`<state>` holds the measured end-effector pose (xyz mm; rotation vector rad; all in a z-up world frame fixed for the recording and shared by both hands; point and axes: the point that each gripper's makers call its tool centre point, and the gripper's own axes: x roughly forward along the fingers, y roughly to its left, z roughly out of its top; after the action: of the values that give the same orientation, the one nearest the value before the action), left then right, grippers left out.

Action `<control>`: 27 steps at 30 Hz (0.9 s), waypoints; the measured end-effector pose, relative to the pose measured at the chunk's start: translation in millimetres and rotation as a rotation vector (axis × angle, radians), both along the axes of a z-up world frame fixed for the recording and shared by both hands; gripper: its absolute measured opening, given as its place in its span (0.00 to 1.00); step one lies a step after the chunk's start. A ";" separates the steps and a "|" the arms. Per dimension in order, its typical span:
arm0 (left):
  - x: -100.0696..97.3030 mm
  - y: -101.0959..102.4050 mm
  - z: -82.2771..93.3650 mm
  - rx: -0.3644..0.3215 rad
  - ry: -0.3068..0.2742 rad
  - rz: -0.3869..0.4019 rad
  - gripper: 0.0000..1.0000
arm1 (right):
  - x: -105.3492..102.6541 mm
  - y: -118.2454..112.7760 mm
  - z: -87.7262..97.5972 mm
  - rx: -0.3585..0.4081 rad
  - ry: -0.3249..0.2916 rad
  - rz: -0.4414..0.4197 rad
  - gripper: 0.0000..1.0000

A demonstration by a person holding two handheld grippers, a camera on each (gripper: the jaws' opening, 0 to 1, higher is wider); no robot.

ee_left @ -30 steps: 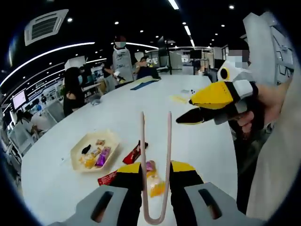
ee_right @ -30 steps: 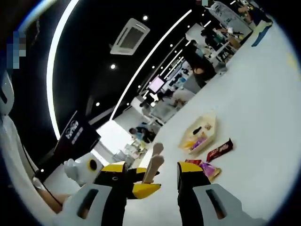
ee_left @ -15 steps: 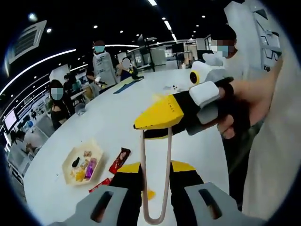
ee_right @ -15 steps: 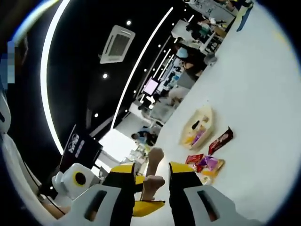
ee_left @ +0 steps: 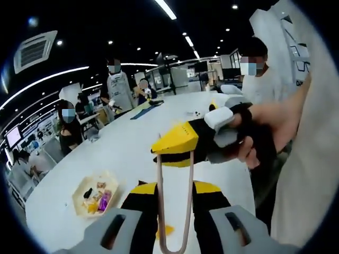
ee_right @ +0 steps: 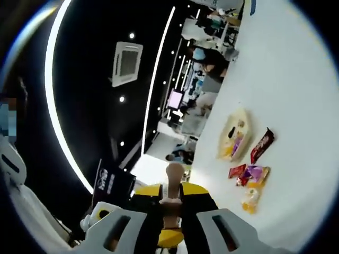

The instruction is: Place the target food into the container with the food tongs after gripping and lifting it, then release it inside without dropping or visibly crushing the food.

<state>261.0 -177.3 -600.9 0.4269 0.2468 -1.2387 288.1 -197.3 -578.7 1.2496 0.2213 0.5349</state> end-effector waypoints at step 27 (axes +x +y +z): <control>0.9 7.3 28.5 -0.140 -0.003 0.058 0.20 | -0.8 4.7 14.8 0.386 0.042 0.043 0.11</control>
<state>261.8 -170.0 -572.4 0.2990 0.1677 -1.1897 287.3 -192.5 -563.9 1.6351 0.1850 0.6075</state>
